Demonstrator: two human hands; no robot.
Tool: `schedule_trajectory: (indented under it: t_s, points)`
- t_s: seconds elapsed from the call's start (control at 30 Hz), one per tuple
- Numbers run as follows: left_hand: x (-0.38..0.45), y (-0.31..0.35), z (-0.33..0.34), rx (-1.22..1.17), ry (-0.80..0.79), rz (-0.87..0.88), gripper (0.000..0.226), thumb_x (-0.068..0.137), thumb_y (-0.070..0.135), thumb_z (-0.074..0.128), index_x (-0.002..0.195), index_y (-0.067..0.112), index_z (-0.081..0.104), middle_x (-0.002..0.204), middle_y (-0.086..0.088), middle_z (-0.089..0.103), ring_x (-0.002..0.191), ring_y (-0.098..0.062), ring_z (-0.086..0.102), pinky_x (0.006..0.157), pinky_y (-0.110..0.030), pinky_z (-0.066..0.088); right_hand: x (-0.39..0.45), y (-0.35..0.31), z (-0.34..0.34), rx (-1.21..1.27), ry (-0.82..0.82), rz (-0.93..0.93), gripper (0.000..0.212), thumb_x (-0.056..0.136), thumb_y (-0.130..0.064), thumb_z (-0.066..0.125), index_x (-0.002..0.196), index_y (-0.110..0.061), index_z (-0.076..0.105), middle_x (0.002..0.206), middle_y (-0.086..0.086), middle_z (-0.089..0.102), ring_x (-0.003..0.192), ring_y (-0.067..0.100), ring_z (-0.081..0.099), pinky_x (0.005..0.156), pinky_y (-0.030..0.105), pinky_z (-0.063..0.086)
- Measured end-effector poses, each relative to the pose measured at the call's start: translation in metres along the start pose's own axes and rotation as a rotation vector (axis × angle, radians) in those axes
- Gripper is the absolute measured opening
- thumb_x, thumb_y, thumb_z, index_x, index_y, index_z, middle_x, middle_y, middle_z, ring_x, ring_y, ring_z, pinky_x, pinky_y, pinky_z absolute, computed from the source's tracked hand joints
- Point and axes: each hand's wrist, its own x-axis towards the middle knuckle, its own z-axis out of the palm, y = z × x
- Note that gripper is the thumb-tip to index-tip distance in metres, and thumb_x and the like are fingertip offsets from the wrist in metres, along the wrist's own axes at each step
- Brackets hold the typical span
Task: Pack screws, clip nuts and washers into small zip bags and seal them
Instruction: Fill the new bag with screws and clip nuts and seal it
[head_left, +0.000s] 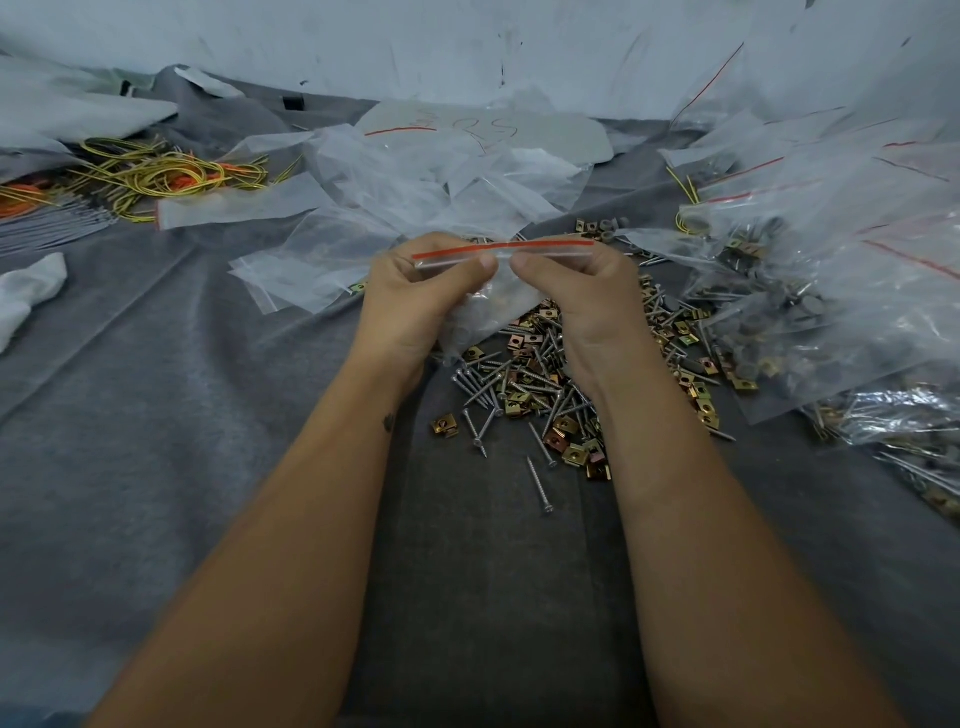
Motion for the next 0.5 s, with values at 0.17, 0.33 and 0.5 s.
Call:
schedule_trajectory:
  t_s: [0.17,0.33,0.5]
  points:
    - [0.0012,-0.0005,0.0036,-0.020,-0.001,0.009,0.014,0.084,-0.005,0.066,0.078,0.007,0.067,0.067,0.002,0.071,0.062,-0.007,0.063,0.061,-0.019,0.050,-0.0026,0.0001,0.0014,0.019,-0.060,-0.002,0.009,0.079,0.000,0.073,0.087,-0.005,0.073,0.082,0.004,0.074,0.083,0.018,0.070,0.081,0.028,0.053]
    - [0.0021,-0.0024,0.0017,-0.044,0.004,-0.021,0.010,0.084,-0.003,0.068,0.079,0.006,0.070,0.076,-0.007,0.071,0.074,-0.024,0.063,0.074,-0.035,0.049,-0.0027,-0.0012,0.0032,-0.003,-0.031,-0.025,0.008,0.080,-0.001,0.073,0.087,-0.004,0.072,0.082,0.007,0.074,0.081,0.018,0.070,0.078,0.028,0.054]
    - [0.0044,-0.0017,-0.0050,-0.047,-0.012,-0.115,0.017,0.095,0.009,0.057,0.092,0.004,0.072,0.089,-0.011,0.074,0.086,-0.025,0.069,0.086,-0.042,0.054,-0.0016,-0.0026,0.0028,-0.034,0.003,0.011,0.010,0.087,-0.007,0.068,0.083,-0.015,0.074,0.077,-0.006,0.074,0.078,0.008,0.069,0.074,0.018,0.050]
